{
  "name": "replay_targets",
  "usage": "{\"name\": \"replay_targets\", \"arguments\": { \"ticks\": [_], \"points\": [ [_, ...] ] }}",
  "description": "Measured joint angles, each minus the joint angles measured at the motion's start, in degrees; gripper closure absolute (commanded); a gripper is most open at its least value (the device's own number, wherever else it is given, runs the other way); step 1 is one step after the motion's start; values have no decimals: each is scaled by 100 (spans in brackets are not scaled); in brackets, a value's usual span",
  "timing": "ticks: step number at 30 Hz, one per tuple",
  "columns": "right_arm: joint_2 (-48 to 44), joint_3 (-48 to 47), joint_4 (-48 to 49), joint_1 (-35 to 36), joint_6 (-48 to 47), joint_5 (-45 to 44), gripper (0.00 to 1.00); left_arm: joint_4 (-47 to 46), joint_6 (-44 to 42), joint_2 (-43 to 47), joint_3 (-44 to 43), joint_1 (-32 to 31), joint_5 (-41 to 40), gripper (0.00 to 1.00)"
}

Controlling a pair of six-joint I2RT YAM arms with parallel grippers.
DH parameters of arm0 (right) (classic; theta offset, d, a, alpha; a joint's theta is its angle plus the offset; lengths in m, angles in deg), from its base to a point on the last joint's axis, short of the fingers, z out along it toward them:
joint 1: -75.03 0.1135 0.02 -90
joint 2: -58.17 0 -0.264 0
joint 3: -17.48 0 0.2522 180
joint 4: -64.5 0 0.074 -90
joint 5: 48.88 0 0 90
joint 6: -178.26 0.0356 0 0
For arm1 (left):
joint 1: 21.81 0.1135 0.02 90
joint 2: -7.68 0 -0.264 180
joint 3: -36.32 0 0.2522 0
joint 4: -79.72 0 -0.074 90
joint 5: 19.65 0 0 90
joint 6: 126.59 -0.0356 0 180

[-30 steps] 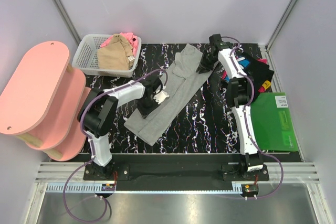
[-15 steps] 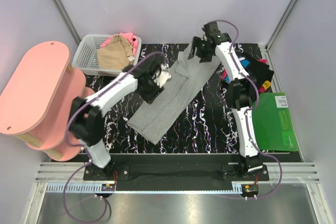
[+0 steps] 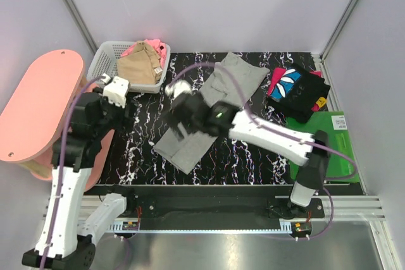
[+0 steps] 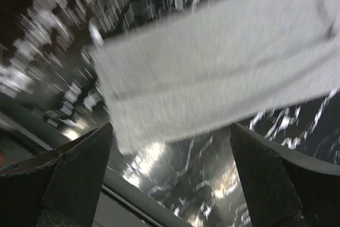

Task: Fold and stack the t-shirts
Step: Grab the bottom of the folded rectangular tshirt with right arm

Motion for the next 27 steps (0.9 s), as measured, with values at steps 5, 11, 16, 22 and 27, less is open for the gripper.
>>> {"name": "replay_targets", "arguments": {
  "ticks": [5,11,16,22,27],
  "points": [
    [1161,752,-332,872,254,-1056,0,48,68,-262,1220,807,81,19],
    [1897,739,-636,1648,310,-1665,0,-98,114,-1185,1178,2140,706,24],
    [1963,286,-592,1779,227,-1742,0,-302,111,-2037,892,2282,1134,25],
    [2365,-269,-376,1742,55,-1709,0,-321,63,-2262,892,2284,1292,25],
    [2918,-575,-262,1738,-48,-1554,0,-361,15,-2457,846,2343,1362,25]
  ]
}}
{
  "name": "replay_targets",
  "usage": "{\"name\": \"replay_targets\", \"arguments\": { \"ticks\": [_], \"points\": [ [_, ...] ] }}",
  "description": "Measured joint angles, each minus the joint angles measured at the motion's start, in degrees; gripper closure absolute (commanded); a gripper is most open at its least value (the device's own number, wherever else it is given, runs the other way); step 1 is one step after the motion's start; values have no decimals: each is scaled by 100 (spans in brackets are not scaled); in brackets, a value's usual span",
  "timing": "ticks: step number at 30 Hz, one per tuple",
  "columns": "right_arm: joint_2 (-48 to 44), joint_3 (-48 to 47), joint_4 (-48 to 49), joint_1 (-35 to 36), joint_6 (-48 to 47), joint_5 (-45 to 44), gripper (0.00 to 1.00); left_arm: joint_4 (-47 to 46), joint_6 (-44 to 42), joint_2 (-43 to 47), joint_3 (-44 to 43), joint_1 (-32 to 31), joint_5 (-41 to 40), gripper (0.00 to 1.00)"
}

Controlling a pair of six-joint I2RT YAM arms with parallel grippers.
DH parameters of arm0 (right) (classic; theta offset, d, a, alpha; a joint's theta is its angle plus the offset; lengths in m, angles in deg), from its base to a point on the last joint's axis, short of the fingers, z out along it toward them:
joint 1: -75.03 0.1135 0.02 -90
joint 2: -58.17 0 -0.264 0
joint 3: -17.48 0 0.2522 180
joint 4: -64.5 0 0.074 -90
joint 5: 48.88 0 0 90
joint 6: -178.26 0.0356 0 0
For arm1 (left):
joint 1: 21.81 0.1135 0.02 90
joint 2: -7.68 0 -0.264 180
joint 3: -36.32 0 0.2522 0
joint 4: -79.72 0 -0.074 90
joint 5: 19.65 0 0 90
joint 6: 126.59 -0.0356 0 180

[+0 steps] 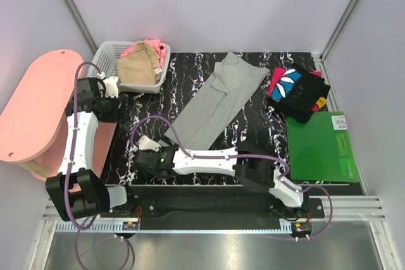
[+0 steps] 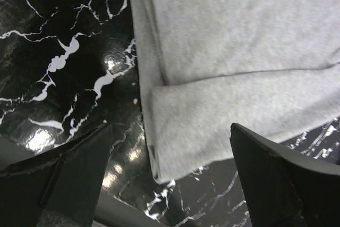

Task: Fold and stack the t-shirts
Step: Grab the bottom of the folded rectangular tshirt with right arm

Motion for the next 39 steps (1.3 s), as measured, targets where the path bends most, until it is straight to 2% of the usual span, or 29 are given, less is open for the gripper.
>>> {"name": "replay_targets", "arguments": {
  "ticks": [7,12,19,39],
  "points": [
    [326,-90,15,-94,24,282,3,-61,-63,-179,-81,87,87,25],
    [326,-109,59,-492,129,562,10,-68,-109,-179,-90,155,142,25],
    [398,-109,149,-929,160,787,12,-74,-188,-181,-90,208,181,25],
    [472,-334,81,-358,109,1193,11,-76,-254,-267,-109,208,326,28]
  ]
}}
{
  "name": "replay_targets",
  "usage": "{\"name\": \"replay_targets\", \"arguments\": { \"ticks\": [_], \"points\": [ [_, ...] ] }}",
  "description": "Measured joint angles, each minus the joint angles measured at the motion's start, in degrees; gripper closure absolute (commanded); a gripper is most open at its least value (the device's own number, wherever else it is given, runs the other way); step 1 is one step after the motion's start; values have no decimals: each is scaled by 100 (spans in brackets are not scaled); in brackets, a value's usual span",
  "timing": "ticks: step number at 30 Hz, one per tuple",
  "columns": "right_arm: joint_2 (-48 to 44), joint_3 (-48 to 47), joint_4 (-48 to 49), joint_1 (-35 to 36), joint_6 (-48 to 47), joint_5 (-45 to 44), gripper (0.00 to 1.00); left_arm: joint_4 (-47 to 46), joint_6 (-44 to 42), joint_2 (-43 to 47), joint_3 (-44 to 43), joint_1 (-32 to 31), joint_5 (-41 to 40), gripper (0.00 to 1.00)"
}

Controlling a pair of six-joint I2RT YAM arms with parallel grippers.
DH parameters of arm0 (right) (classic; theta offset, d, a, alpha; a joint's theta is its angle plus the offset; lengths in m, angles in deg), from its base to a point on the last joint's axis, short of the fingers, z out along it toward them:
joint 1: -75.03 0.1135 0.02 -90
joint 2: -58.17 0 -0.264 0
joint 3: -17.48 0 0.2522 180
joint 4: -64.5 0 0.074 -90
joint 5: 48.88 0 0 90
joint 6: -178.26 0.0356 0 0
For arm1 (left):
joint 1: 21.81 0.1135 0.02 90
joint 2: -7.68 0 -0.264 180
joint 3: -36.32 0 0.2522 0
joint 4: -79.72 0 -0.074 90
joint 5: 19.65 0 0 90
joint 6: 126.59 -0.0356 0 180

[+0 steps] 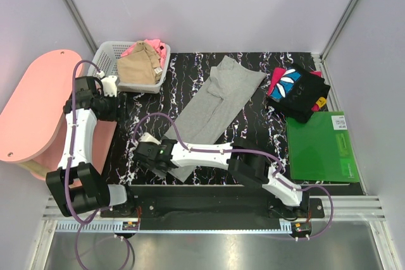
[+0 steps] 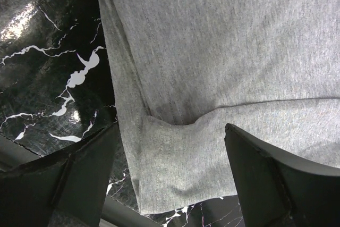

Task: Fold and stack the t-shirts
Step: Grab the bottom of the folded rectangular tshirt with right arm

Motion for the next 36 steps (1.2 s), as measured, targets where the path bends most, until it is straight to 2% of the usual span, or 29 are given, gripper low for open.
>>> {"name": "replay_targets", "arguments": {
  "ticks": [15,21,32,36],
  "points": [
    [98,-59,-4,-2,85,155,16,-2,4,9,0,4,59,29],
    [184,-151,81,-7,151,247,24,-2,0,9,0,13,72,29],
    [-50,382,678,-221,505,752,24,-2,-24,9,0,33,72,29],
    [-166,625,870,-323,595,1003,35,-2,-26,9,0,48,74,29]
  ]
}}
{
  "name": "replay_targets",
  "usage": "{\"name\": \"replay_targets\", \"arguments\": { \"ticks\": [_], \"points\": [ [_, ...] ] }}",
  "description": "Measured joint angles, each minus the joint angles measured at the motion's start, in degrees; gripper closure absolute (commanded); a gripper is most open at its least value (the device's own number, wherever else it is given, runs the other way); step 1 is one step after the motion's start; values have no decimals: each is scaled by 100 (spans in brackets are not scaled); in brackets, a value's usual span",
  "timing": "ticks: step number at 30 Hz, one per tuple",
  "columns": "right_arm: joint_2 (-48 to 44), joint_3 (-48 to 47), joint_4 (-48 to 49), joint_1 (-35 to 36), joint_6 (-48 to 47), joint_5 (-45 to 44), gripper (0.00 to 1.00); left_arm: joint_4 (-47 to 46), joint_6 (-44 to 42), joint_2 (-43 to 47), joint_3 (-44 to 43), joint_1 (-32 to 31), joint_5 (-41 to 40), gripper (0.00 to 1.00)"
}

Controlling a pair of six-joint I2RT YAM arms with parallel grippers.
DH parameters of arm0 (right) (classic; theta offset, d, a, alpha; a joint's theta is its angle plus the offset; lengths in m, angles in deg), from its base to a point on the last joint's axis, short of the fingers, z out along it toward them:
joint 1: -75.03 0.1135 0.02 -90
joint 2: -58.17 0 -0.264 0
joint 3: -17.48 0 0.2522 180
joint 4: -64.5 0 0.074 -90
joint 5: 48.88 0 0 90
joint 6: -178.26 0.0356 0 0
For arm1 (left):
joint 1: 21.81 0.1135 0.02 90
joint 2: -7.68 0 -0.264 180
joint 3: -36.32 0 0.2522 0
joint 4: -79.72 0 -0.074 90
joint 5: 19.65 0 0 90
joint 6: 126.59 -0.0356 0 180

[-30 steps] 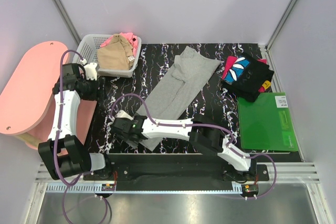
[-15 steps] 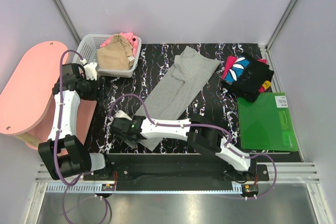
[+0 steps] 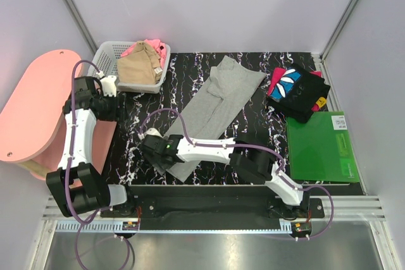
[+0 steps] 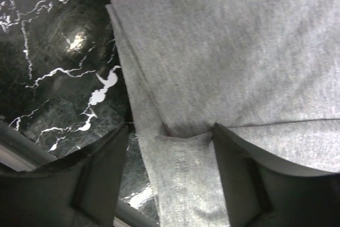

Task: Fold and stack the t-shirts
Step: Grab the bottom of the folded rectangular tshirt with right arm

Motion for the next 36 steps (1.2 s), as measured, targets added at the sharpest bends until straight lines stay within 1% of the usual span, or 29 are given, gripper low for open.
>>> {"name": "replay_targets", "arguments": {
  "ticks": [1,2,4,6,7,9,11,13,14,15,16,21,25,30,36],
  "points": [
    [-22,46,37,-11,2,0,40,0,-2,0,0,7,0,29],
    [-44,94,70,-22,-2,-2,41,0,-2,0,0,11,-2,29],
    [-87,175,118,-55,-13,0,49,0,-11,0,0,22,0,29],
    [-120,234,142,-85,-17,-4,53,-2,-15,0,0,33,0,29],
    [-133,256,155,-101,-20,7,58,0,-17,0,0,44,0,29],
    [-157,302,177,-133,-26,22,61,0,-17,0,0,66,-2,30],
    [-188,356,199,-168,-22,24,69,0,-17,0,0,83,-2,30],
    [-210,389,205,-212,-20,35,82,0,-17,0,0,94,-2,30],
    [-214,396,208,-229,-17,44,93,-2,-17,0,0,96,-2,30],
    [-219,396,192,-243,-15,28,99,0,-17,0,0,101,-2,30],
    [-225,400,173,-264,-15,33,100,0,-17,0,0,101,-2,29],
    [-173,223,-46,-282,-15,55,100,0,-17,0,0,105,-2,30],
    [-107,-24,-577,-214,-101,149,100,0,-17,0,0,105,0,30],
    [-90,-332,-1287,140,-216,310,100,0,-20,0,0,105,11,30],
    [-144,-396,-1534,472,-216,490,100,61,-184,0,-28,105,326,29]
  ]
}}
